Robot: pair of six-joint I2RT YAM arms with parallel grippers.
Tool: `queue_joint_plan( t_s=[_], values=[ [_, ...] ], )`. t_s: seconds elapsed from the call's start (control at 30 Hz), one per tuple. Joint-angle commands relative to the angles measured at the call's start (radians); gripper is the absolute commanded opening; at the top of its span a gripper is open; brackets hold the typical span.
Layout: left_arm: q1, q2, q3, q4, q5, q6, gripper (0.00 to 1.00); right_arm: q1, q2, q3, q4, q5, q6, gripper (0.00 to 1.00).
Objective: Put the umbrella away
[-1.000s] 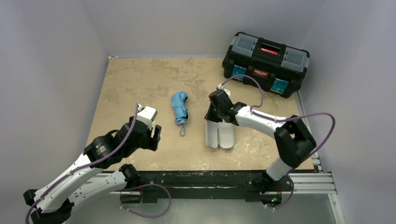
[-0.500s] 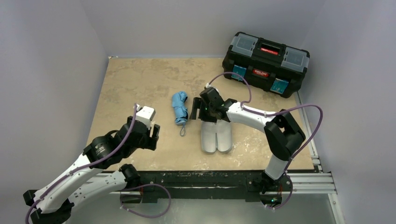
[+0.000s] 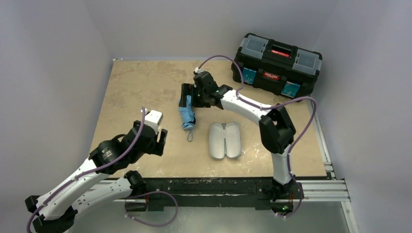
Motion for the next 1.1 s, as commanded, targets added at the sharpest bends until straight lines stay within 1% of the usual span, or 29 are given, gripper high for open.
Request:
queue_joint_plan(
  t_s=[0.0,0.13,0.27,0.43,0.53,0.73,0.83,0.93,1.0,1.07],
  values=[
    [0.0,0.0,0.009,0.009,-0.018,-0.009,0.71,-0.007,0.128,0.175,-0.137,0.054,-0.045,0.99],
    [0.0,0.005,0.01,0.005,-0.018,-0.009,0.71,-0.007,0.224,0.283,-0.207,0.069,-0.063,0.99],
    [0.0,0.002,0.01,0.007,-0.022,-0.01,0.71,-0.011,0.288,0.339,-0.235,0.065,-0.071,0.98],
    [0.0,0.005,0.01,0.008,-0.019,-0.006,0.71,-0.01,0.339,0.374,-0.225,0.036,-0.074,0.93],
    [0.0,0.008,0.01,0.009,-0.016,-0.006,0.71,-0.01,0.375,0.396,-0.224,0.023,-0.072,0.87],
    [0.0,0.009,0.009,0.008,-0.022,-0.008,0.71,-0.009,0.428,0.416,-0.221,-0.008,-0.067,0.65],
    [0.0,0.012,0.009,0.006,-0.025,-0.006,0.71,-0.009,0.412,0.369,-0.169,-0.068,-0.049,0.5],
    [0.0,0.018,0.008,0.004,-0.024,-0.006,0.71,-0.01,0.365,0.308,-0.119,-0.082,-0.04,0.32],
    [0.0,0.02,0.009,0.005,-0.023,-0.006,0.71,-0.017,0.326,0.278,-0.086,-0.115,-0.041,0.29],
    [0.0,0.025,0.009,0.007,-0.017,-0.005,0.71,-0.034,0.275,0.245,-0.043,-0.167,-0.035,0.27]
  ],
)
